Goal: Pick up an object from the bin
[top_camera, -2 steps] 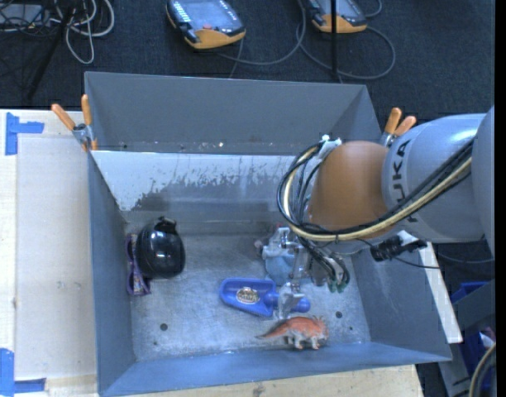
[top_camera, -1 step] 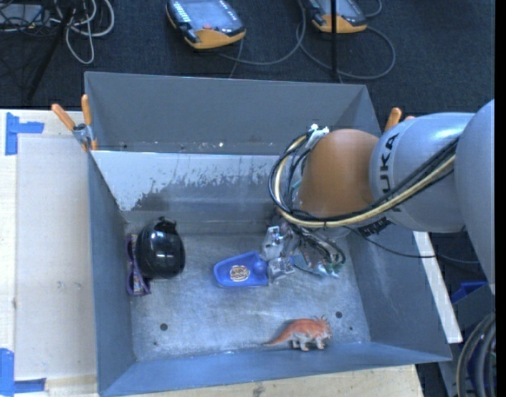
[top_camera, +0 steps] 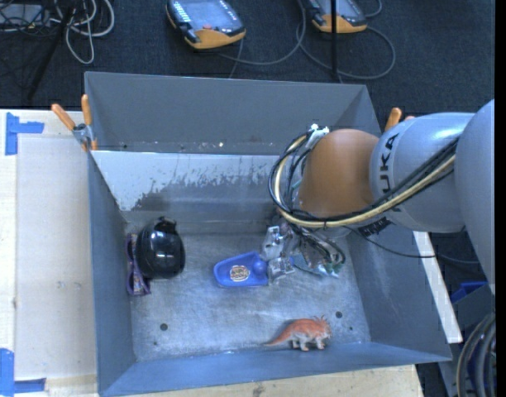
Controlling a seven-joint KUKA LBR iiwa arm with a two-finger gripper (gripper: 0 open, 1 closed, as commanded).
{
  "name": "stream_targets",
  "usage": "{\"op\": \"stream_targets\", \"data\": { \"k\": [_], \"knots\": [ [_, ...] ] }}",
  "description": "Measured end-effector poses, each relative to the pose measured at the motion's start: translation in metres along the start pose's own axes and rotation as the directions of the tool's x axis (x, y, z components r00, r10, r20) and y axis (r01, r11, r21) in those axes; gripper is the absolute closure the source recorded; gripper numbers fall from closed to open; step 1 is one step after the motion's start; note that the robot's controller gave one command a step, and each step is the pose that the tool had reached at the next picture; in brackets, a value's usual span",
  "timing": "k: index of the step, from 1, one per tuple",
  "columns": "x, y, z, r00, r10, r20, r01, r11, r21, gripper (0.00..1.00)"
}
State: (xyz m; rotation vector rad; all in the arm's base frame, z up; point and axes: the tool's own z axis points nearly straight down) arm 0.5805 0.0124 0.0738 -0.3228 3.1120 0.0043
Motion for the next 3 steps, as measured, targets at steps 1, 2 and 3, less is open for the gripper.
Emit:
{"op": "stream_targets", "data": {
  "k": [1,2,3],
  "knots": [
    [0.0,0.0,-0.001,1.0,0.0,-0.001,0.0,1.0,0.0,1.0],
    [-0.002,-0.029,-0.032,0.993,-0.117,-0.002,0.117,0.993,0.002,1.0],
    [-0.043,-0.004,-0.189,0.994,-0.105,-0.006,0.105,0.994,0.0,1.0]
  ]
}}
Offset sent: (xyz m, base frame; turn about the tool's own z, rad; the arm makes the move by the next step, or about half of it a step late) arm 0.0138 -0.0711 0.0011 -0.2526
